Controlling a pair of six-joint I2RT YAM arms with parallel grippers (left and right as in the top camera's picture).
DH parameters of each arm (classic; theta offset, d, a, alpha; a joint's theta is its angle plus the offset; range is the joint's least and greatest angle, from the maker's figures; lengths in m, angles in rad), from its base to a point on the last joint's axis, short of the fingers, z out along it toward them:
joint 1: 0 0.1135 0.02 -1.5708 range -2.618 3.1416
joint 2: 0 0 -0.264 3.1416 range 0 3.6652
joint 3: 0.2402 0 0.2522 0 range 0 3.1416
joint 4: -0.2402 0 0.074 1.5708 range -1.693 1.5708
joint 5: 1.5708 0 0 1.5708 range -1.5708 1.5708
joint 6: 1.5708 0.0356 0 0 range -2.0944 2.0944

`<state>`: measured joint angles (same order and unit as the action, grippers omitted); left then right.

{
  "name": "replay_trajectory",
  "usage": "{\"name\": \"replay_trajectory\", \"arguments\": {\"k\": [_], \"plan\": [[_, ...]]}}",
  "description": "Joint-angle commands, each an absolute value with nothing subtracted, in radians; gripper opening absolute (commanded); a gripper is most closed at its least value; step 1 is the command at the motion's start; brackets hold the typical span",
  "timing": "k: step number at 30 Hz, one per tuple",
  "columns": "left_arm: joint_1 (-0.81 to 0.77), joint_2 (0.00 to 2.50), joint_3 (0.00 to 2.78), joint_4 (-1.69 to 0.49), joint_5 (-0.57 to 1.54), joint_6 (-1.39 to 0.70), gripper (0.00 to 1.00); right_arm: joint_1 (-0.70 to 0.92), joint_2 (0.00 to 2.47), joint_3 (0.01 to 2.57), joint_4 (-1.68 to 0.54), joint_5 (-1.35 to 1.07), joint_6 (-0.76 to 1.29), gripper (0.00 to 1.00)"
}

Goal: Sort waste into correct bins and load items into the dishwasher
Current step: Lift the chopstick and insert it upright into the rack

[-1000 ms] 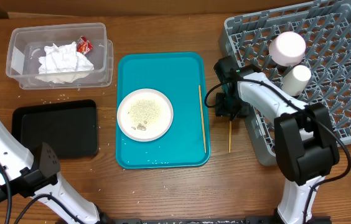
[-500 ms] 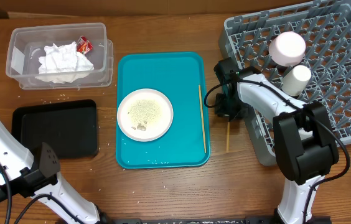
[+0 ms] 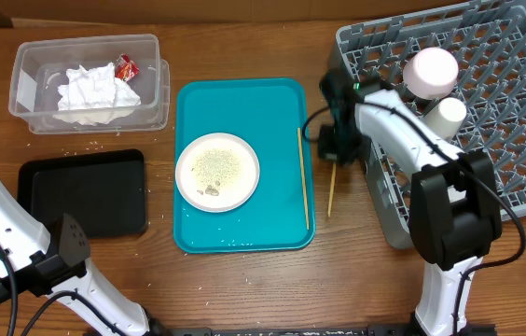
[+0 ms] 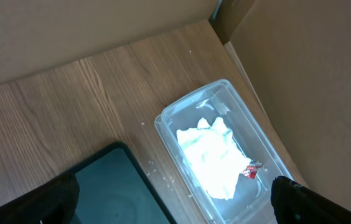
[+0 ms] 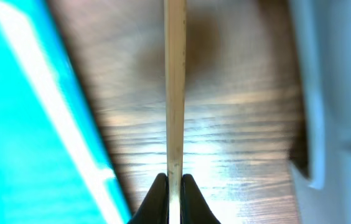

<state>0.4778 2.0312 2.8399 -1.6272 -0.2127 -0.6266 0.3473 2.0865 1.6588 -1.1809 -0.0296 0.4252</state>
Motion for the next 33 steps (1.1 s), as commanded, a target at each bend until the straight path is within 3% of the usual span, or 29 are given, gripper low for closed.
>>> {"name": "replay_trajectory", "arguments": {"k": [1,8,21,33], "plan": [[0.471,2.04,2.842,-1.626,-0.212,-0.635,1.0,0.34,2.07,1.888,-1.234,-0.034,0.315,0.04],[0.471,2.04,2.842,-1.626,-0.212,-0.635,1.0,0.238,2.07,2.15,-1.288,0.075,0.131,0.04],[0.471,2.04,2.842,-1.626,-0.212,-0.635,1.0,0.117,2.082,2.146,-1.217,-0.055,-0.138,0.04],[0.471,2.04,2.842,-1.626,-0.212,-0.635,1.0,0.117,2.134,2.126,-1.205,-0.055,-0.192,0.04]]}}
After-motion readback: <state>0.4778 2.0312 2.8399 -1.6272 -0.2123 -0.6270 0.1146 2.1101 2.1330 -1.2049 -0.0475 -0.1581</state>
